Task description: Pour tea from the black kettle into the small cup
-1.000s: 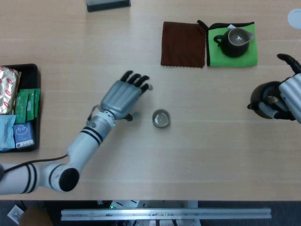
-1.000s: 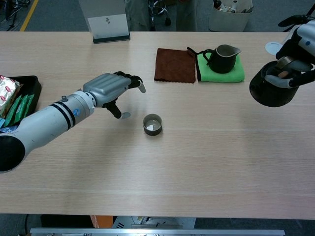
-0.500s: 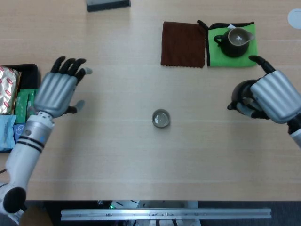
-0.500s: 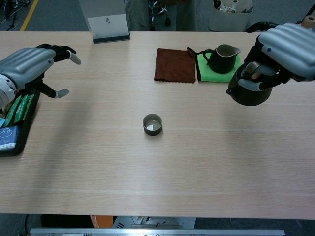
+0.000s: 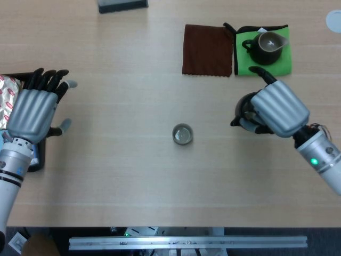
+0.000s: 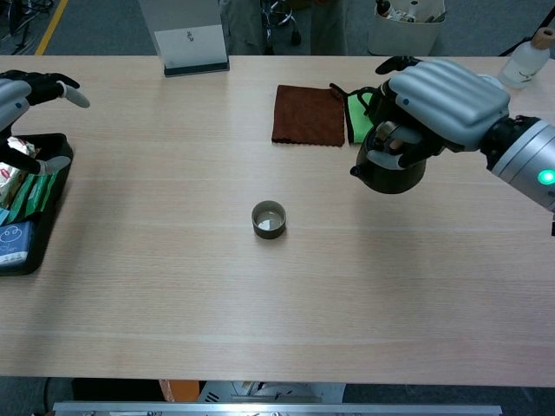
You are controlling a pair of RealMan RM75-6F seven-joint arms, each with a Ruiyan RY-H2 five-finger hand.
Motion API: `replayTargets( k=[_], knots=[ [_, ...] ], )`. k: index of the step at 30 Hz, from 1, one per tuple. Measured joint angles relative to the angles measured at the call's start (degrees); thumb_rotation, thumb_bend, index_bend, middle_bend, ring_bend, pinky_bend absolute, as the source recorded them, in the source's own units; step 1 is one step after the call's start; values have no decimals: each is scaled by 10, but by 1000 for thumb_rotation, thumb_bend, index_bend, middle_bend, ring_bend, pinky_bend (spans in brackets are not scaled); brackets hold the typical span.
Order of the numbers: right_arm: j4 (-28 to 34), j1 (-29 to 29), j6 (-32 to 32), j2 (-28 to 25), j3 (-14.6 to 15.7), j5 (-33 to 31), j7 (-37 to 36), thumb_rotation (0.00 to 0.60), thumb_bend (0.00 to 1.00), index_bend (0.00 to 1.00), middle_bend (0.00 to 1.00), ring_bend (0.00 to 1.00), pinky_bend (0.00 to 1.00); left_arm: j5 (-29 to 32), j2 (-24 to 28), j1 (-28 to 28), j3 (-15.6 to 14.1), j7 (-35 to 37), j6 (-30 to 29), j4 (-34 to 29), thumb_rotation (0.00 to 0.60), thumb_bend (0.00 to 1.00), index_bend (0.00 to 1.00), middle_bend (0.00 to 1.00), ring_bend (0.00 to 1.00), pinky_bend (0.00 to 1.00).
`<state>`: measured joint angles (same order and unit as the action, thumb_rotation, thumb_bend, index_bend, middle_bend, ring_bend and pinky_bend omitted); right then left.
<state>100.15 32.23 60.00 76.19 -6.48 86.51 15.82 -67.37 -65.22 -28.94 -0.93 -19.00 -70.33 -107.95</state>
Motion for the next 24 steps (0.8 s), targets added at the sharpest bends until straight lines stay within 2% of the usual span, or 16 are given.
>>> replayTargets(
  k=[13, 24],
  knots=[
    [-54, 46, -43, 89, -13, -52, 42, 590, 245, 1000, 1000, 938, 144, -33, 20, 30, 3, 7, -18, -24, 600, 269, 200, 98, 86, 56],
    [-80, 82, -72, 132, -18, -85, 91, 591, 245, 1000, 1000, 938, 143, -72, 21, 57, 3, 17, -40, -37, 600, 269, 198, 97, 85, 56]
  ],
)
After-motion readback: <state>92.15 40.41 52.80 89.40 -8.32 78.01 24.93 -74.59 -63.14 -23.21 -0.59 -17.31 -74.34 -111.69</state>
